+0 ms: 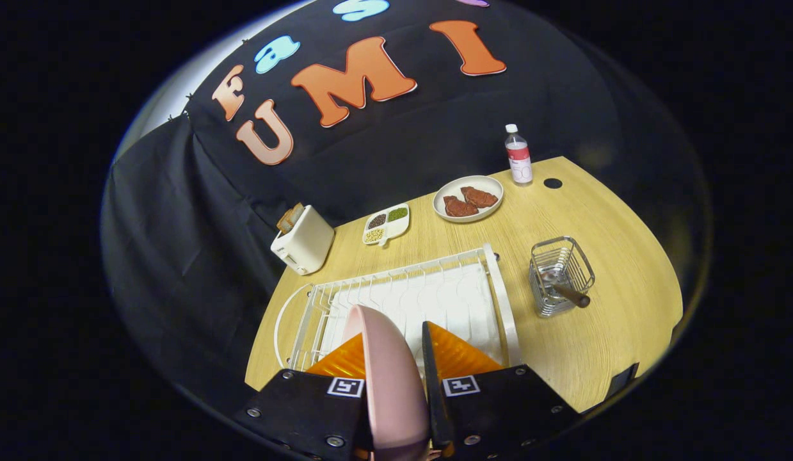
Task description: Take the plate from the dish rack, then take the spoon from the basket and place it into the plate.
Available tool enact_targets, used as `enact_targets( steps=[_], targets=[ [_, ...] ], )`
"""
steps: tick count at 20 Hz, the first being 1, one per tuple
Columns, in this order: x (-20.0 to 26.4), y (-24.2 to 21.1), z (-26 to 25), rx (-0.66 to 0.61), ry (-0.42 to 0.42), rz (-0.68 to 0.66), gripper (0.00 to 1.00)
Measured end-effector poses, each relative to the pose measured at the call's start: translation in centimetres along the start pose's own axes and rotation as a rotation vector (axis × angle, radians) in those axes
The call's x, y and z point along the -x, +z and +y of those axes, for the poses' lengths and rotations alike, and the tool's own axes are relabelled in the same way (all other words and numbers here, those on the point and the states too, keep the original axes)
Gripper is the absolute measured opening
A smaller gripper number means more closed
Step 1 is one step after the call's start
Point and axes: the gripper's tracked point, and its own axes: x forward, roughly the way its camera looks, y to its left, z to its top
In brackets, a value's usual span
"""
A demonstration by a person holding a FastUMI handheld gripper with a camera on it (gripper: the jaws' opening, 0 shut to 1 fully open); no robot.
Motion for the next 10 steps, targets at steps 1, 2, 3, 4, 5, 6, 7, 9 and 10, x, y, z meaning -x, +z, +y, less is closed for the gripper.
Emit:
enact_targets(
  steps=[1, 2, 3, 4, 5, 6, 7, 9, 10],
  targets=[
    [0.5, -0.6, -0.4, -0.004, 0.001, -0.004, 0.30],
    [0.6, -1.3, -0.7, -0.002, 0.000, -0.004, 0.30],
    [1.0, -1.9, -1.1, -0.005, -0.002, -0.003, 0.30],
    [1.2, -2.7, -1.2, -0.006, 0.003, -0.001, 0.30],
    [1.5, -3.5, -1.4, -0.012, 0.009, 0.006, 0.30],
    [1.7, -4.3, -1.6, -0.018, 0.017, 0.016, 0.30],
    [1.8, -5.1, -1.8, -0.024, 0.021, 0.025, 0.30],
    [1.8, -6.5, -2.4, -0.039, 0.024, 0.046, 0.30],
    [1.8, -7.2, -2.6, -0.048, 0.029, 0.053, 0.30]
  ],
)
